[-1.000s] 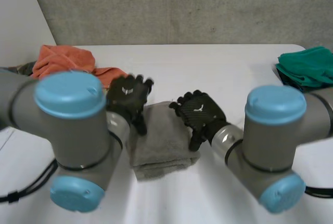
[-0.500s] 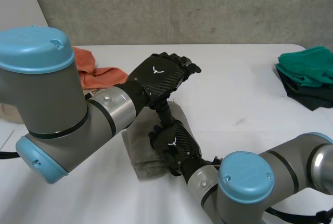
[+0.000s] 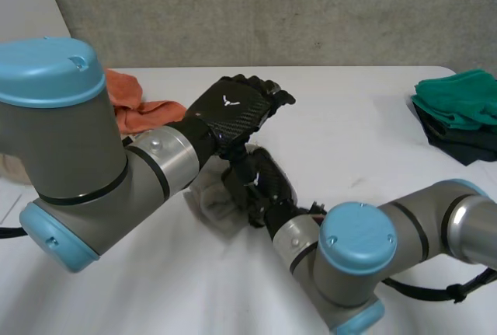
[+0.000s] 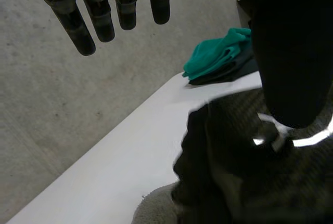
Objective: Fold the laundry.
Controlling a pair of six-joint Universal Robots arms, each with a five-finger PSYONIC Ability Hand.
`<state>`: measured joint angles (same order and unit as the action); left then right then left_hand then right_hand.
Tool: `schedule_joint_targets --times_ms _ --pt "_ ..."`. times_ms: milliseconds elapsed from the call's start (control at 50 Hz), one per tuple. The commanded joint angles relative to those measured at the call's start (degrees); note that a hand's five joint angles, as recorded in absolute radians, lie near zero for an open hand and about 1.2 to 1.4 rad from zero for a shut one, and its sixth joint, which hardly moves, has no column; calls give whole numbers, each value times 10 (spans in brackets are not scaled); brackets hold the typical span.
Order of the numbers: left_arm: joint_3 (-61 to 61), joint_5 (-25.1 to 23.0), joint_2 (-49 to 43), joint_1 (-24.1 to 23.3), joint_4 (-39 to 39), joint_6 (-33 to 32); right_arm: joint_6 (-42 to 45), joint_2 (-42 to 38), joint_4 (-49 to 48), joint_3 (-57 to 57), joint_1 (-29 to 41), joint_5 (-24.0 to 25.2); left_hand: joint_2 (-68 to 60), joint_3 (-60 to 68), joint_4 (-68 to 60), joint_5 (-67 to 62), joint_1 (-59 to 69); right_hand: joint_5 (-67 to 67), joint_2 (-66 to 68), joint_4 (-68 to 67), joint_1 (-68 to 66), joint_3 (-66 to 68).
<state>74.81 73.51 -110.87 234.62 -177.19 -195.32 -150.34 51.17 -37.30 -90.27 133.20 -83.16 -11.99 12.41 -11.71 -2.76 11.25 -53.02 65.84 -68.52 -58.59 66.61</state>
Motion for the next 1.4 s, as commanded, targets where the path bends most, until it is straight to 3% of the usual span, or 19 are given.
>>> schedule_joint_targets --times_ms 20,220,380,460,560,740,840,960,1060,1140,1160,1180,1260,1400 --pt "-22 0 5 15 -2 -1 -7 19 1 56 -43 -3 -16 12 -19 -8 23 -170 142 -115 -214 134" --pt "-65 1 21 25 -2 0 -28 46 -12 166 -171 -2 -16 12 -19 -8 23 -170 142 -115 -214 134" --pt "-72 1 21 24 -2 0 -79 40 -100 234 -300 15 -16 12 -19 -8 23 -170 142 -115 -214 134" --pt "-70 1 20 22 -2 0 -113 10 -124 272 -371 48 -16 12 -19 -8 23 -170 142 -115 -214 134" --pt "-70 1 16 21 -2 0 -170 -92 -126 359 -460 114 -16 12 -19 -8 23 -170 142 -115 -214 134" --pt "-52 2 1 19 -2 0 -196 -249 -123 411 -558 215 -16 12 -19 -8 23 -170 142 -115 -214 134" --pt "-44 2 -4 15 -2 0 -193 -259 -127 375 -609 250 -18 13 -20 -10 25 -170 142 -115 -214 134" --pt "-44 2 -4 11 -2 0 -193 -224 -142 318 -623 333 -18 13 -20 -10 25 -170 142 -115 -214 134" --pt "-44 2 -2 6 -1 1 -196 -195 -143 295 -628 341 -18 13 -20 -10 25 -170 142 -115 -214 134" --pt "-44 2 1 -4 -2 1 -197 -166 -134 277 -628 332 -16 12 -19 -8 23 -19 -9 36 -64 -17" --pt "-44 1 3 -6 -1 1 -198 -158 -132 270 -629 331 -16 12 -19 -8 23 54 -82 109 10 -90" --pt "-44 1 4 -7 -2 1 -198 -144 -125 259 -631 327 -18 13 -20 -10 25 230 -258 285 186 -266" --pt "-45 2 7 -21 -2 1 -198 -102 -90 226 -635 316 -16 12 -19 -8 23 530 -558 585 486 -566" --pt "-44 1 21 -36 -1 2 -199 -24 20 187 -675 312 -16 12 -19 -8 23 530 -558 585 486 -566"
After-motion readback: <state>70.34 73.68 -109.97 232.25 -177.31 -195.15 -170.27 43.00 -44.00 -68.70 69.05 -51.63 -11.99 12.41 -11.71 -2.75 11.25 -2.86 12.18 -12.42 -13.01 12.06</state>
